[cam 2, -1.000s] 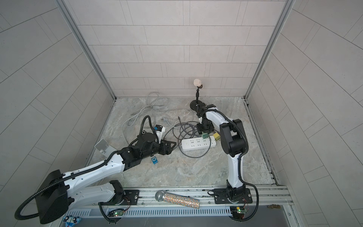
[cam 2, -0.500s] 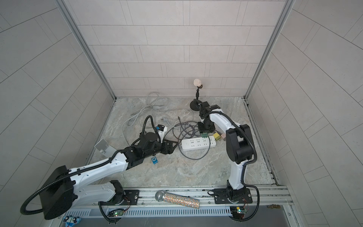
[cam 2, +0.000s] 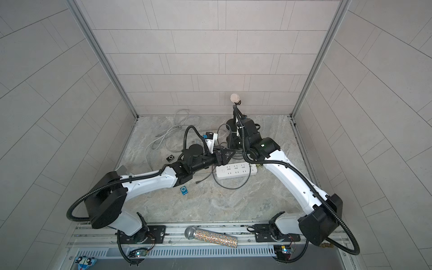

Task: Charge mp3
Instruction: Pick up the plug from the socket.

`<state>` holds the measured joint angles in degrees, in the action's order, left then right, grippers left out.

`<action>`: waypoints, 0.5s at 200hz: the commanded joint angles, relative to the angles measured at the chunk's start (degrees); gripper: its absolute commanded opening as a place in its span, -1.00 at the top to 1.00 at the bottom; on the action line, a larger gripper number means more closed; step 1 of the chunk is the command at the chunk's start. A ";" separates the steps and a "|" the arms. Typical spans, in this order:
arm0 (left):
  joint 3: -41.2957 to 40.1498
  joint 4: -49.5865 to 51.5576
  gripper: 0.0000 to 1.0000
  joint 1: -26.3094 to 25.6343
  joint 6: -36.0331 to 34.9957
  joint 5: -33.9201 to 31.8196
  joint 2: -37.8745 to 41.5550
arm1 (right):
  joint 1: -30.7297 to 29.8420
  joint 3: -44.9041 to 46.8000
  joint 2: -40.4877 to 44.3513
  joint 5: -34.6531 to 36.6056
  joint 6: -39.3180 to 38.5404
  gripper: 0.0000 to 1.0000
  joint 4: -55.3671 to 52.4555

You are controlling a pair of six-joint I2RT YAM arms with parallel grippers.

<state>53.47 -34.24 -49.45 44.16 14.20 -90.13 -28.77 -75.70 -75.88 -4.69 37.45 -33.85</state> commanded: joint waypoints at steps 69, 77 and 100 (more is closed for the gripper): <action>0.15 -3.90 0.06 1.36 2.77 -1.07 -2.06 | -1.76 -1.03 1.68 1.38 3.75 0.79 1.15; 0.35 -3.91 0.09 1.84 2.86 -0.78 -2.20 | -2.00 -0.86 1.70 1.35 3.93 0.80 1.36; 0.75 -4.31 0.29 2.57 3.05 0.15 -2.58 | -2.51 -0.76 1.69 1.09 3.92 0.82 1.51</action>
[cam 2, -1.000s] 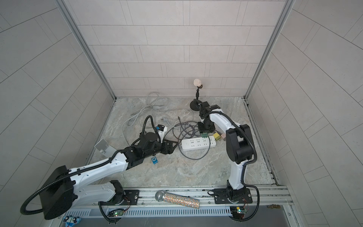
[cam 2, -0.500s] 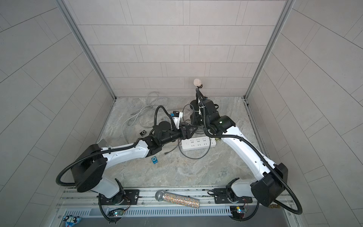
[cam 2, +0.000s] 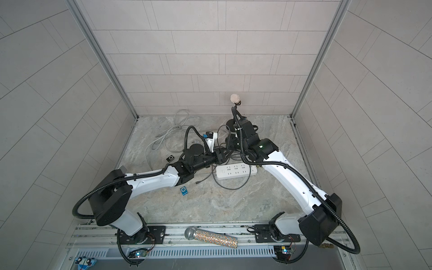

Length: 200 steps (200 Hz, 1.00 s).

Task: Charge mp3
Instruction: Pick up the plug from the socket.

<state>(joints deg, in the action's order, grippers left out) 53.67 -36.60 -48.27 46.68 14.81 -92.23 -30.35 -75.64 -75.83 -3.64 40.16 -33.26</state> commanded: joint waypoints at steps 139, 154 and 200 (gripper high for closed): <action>-2.80 -6.38 1.00 3.89 -11.84 4.18 1.57 | -2.17 -0.30 5.20 -6.17 1.26 -0.08 -3.11; -4.21 -5.23 1.00 3.80 -18.01 4.93 3.83 | -2.02 -1.34 6.30 -4.50 -0.21 -0.36 -5.92; -8.32 0.39 1.00 3.67 -38.97 5.79 10.26 | 4.27 -5.52 8.33 -14.18 -6.01 -0.72 -16.09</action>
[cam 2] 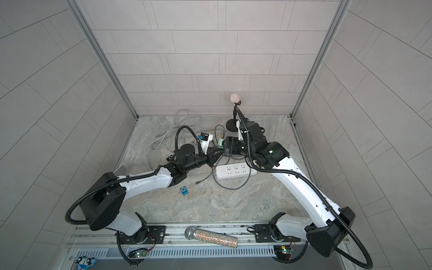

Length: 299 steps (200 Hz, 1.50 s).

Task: Charge mp3
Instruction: Pick up the plug from the socket.

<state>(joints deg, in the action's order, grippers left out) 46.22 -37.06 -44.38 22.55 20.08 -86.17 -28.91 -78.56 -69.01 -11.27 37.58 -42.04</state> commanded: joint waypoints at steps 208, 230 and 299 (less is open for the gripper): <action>-3.32 0.07 1.00 -2.67 -28.17 3.94 6.68 | 5.47 -5.82 -10.37 -27.90 -13.30 -0.23 -9.67; -3.66 -0.47 1.00 -2.73 -28.08 3.92 6.42 | 5.88 -4.83 -9.88 -29.53 -12.72 -0.09 -8.87; -3.48 -1.30 1.00 -2.55 -27.85 2.62 5.05 | 5.89 -3.36 -9.01 -32.99 -11.91 0.71 -7.46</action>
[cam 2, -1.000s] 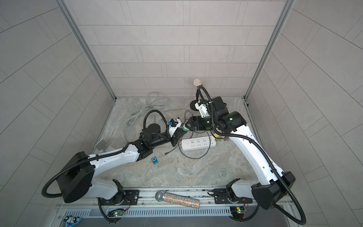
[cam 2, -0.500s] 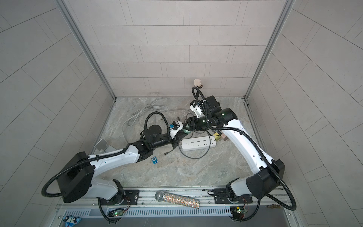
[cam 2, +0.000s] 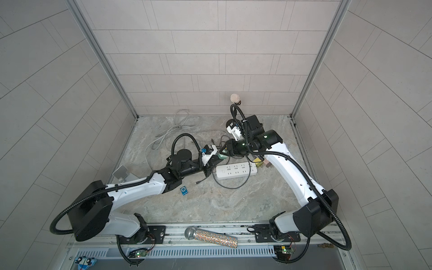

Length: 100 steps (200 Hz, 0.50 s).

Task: Charge mp3
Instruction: Pick up the plug from the socket.

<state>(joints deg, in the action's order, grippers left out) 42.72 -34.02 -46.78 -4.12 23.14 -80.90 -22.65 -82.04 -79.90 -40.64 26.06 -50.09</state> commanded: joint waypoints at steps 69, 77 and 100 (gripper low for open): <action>-5.63 -3.72 -0.95 7.06 20.24 -11.20 1.98 | 1.92 -2.27 4.70 32.94 1.45 1.00 2.56; -5.78 -0.56 -0.94 7.32 21.63 -12.10 2.86 | 2.37 -3.69 3.69 36.47 1.05 1.00 3.10; -4.59 10.91 -0.94 7.54 25.21 -14.75 4.54 | 1.75 -5.45 -0.61 38.29 0.27 1.00 4.66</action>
<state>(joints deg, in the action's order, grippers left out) 37.28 -33.21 -39.11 13.69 11.73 -79.50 -20.32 -84.75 -77.82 -12.23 26.79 -48.88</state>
